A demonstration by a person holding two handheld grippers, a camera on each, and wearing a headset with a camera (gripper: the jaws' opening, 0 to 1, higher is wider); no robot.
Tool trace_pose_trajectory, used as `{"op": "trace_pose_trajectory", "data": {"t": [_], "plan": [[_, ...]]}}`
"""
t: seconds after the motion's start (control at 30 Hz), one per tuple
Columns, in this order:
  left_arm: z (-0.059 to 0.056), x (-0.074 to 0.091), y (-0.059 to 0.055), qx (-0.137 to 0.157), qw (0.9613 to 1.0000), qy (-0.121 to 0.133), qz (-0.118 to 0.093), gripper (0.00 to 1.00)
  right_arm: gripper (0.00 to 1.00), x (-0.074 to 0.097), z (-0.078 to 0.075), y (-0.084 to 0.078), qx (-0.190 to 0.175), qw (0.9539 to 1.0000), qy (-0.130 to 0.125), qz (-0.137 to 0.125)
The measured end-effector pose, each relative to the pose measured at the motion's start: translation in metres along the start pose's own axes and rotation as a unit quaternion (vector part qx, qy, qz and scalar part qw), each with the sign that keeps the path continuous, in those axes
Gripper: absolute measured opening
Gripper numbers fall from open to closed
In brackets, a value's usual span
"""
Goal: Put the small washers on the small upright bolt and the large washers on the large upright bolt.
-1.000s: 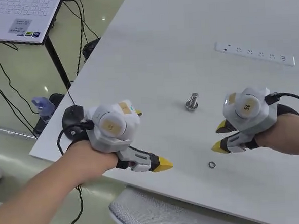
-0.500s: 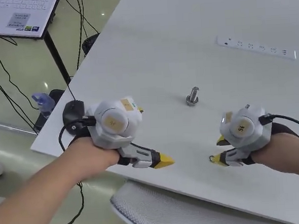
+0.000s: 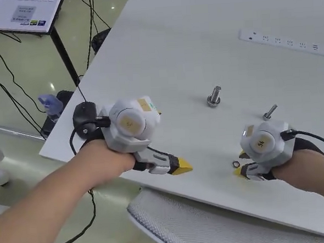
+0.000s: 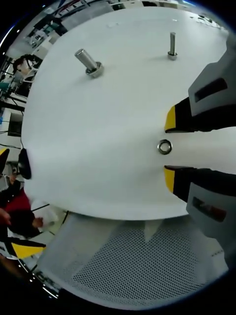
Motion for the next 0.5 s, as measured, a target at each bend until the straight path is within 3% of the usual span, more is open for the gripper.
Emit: {"op": "trace_pose_trajectory", "data": {"t": [0.2, 0.5], "plan": [[-0.0007, 0.0016, -0.0018, 0.002, 1.0, -0.002, 0.0, 0.88, 0.26, 0.0, -0.0022, 0.0007, -0.017, 0.9998, 0.004, -0.001], [0.0003, -0.0002, -0.0017, 0.002, 1.0, -0.005, 0.0, 0.87, 0.22, 0.0003, -0.0038, 0.0025, -0.01, 0.9999, 0.004, 0.008]]}}
Point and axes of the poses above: the centre of the closed fingertips' face, and the gripper's own axes: x roughly backward along the fingers, z roughly to its left, y roughly out of its top, the point moved 8 cm from there along x, roughly backward along the fingers
